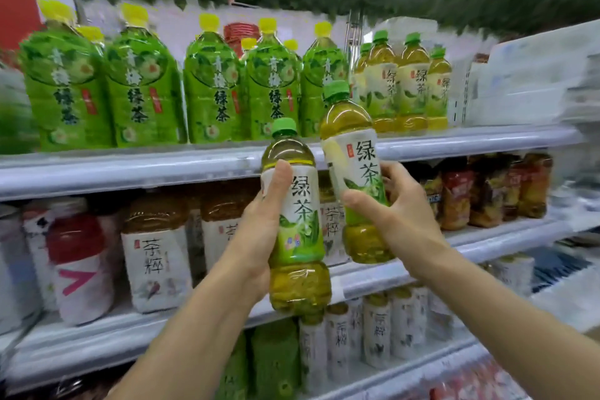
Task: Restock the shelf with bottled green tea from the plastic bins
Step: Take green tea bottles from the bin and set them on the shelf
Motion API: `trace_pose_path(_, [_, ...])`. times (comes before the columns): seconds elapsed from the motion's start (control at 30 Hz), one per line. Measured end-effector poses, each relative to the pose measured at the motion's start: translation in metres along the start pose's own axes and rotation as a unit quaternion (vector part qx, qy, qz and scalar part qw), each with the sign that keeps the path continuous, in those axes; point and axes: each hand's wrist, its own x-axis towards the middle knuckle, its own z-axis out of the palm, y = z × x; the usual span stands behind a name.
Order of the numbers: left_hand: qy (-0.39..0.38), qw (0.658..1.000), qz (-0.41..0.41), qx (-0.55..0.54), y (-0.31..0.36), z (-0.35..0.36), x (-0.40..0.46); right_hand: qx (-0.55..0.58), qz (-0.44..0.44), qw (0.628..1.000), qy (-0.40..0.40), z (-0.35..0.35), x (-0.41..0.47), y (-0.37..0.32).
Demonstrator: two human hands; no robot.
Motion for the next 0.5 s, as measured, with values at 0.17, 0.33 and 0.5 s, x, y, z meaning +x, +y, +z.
trace_pose_path(0.17, [0.056, 0.998, 0.008, -0.016, -0.019, 0.076, 0.042, 0.018, -0.016, 0.999, -0.032, -0.074, 0.05, 0.023])
trace_pose_path(0.33, [0.085, 0.996, 0.024, -0.018, -0.029, 0.142, 0.088, 0.038, -0.03, 0.998, -0.034, -0.141, 0.109, 0.04])
trace_pose_path(0.5, [0.079, 0.994, 0.074, -0.009, -0.021, 0.19, 0.135, 0.041, -0.072, 0.997, 0.006, -0.191, 0.182, 0.053])
